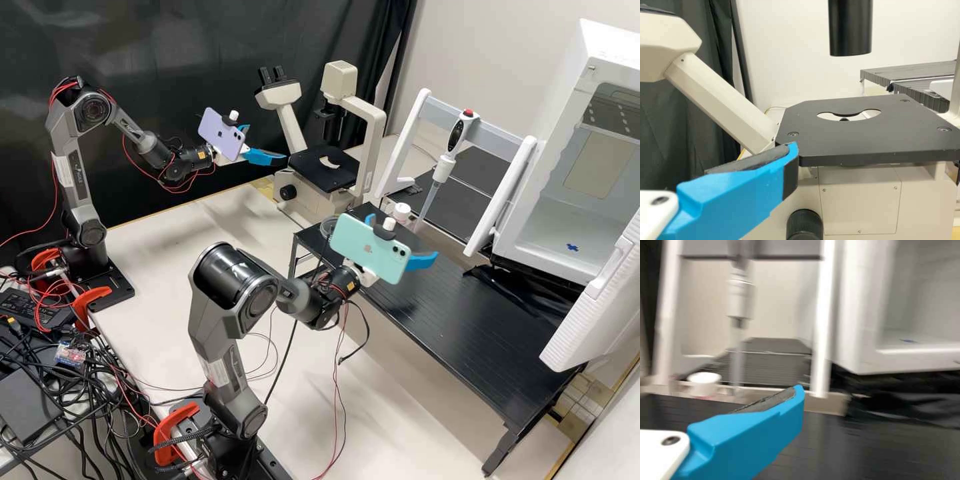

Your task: Move the petri dish to the incubator

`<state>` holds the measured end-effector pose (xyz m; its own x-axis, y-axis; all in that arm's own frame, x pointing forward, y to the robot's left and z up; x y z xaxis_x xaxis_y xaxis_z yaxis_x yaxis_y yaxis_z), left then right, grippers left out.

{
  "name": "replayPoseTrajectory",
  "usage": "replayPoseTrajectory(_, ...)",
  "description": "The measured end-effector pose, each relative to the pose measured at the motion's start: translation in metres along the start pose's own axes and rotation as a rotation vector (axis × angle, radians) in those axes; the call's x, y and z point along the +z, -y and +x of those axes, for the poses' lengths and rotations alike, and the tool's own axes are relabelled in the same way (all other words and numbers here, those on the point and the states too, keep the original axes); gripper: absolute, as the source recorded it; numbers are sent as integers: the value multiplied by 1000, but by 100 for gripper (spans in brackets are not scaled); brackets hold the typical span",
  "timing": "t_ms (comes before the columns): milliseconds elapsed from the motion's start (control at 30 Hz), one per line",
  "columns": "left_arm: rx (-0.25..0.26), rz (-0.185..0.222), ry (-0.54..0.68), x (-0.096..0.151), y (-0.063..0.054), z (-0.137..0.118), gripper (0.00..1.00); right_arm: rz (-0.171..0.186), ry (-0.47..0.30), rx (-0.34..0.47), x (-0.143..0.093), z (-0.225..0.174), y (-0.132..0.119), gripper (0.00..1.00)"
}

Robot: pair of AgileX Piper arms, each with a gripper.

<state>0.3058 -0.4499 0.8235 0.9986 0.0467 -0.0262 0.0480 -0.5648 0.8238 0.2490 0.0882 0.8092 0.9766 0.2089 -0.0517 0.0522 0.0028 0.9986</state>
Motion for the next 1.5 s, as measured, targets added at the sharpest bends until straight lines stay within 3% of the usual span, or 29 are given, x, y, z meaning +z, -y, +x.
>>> replayPoseTrajectory(100, 0, 0, 0, 0, 0, 0, 100, -38, -56, -39, -11, -5, 9, 100)
replayPoseTrajectory(233, 0, 0, 0, 0, 0, 0, 100, -35, -103, -77, -25, -10, 24, 100)
replayPoseTrajectory(433, 0, 0, 0, 0, 0, 0, 100, -59, -164, -154, -37, -12, 44, 100)
replayPoseTrajectory(900, 0, 0, 0, 0, 0, 0, 100, -73, -65, -259, -14, -1, 73, 100)
replayPoseTrajectory(1000, 0, 0, 0, 0, 0, 0, 100, -51, -48, -261, -10, 3, 75, 100)
replayPoseTrajectory(1033, 0, 0, 0, 0, 0, 0, 100, -42, -44, -261, -9, 4, 75, 0)
replayPoseTrajectory(1500, 0, 0, 0, 0, 0, 0, 100, 16, -64, -287, -6, 11, 77, 0)
